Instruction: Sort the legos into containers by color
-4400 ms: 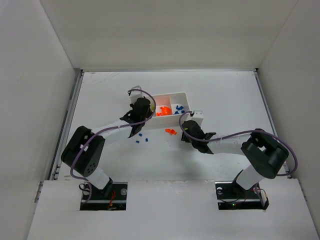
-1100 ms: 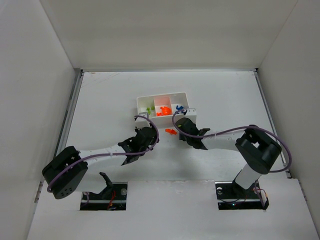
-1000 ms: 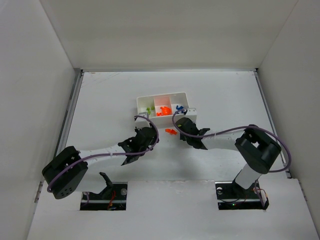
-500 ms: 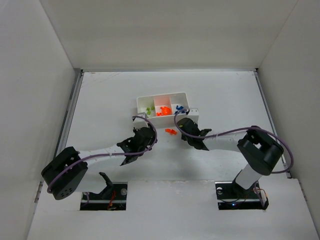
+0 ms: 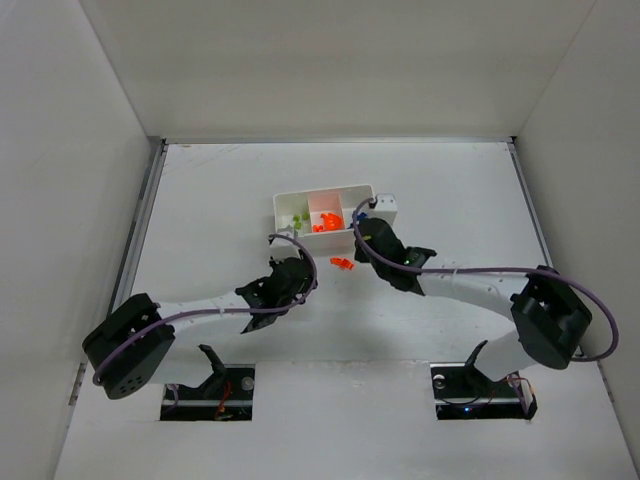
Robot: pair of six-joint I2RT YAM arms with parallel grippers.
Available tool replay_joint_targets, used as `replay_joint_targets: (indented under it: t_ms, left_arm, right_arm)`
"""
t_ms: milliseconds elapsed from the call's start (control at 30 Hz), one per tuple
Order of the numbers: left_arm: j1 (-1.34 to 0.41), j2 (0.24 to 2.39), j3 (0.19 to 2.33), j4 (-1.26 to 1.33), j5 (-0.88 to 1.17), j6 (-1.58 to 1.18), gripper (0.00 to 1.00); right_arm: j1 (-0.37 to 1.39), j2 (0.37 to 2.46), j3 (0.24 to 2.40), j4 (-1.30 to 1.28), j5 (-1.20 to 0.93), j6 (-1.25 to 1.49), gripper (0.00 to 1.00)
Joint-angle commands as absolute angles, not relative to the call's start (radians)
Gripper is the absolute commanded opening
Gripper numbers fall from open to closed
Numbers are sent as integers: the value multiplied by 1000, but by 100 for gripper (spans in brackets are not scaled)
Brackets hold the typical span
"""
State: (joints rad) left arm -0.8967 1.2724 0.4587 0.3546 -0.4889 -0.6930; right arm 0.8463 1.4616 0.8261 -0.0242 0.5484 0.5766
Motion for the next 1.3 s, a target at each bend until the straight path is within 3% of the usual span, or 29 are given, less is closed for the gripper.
replay_joint_targets:
  t_ms: [0,233,500,667,867,1267]
  left_arm:
    - [-918,1266,485,376,-512,-703,33]
    - [-961,1295,491,387,-528,-722,32]
    - [-993,1351,540,419,-523,-704,32]
    - [-1007,1414,606,428,-500,-677,32]
    - [-1013,1549,727,414,-462,-612,32]
    - [-1035,1660,831,290,-508,-571,23]
  right_arm:
    - [861,1497,974,8,514,511,18]
    - [843,1713,1178,41,437,488,19]
    - [831,1757,1261,49,439,483,42]
    - [821,1657,1163,60,471,488,41]
    - [815,1508,967,87,512,517,24]
    - [752,1338,701,135,485,574,36]
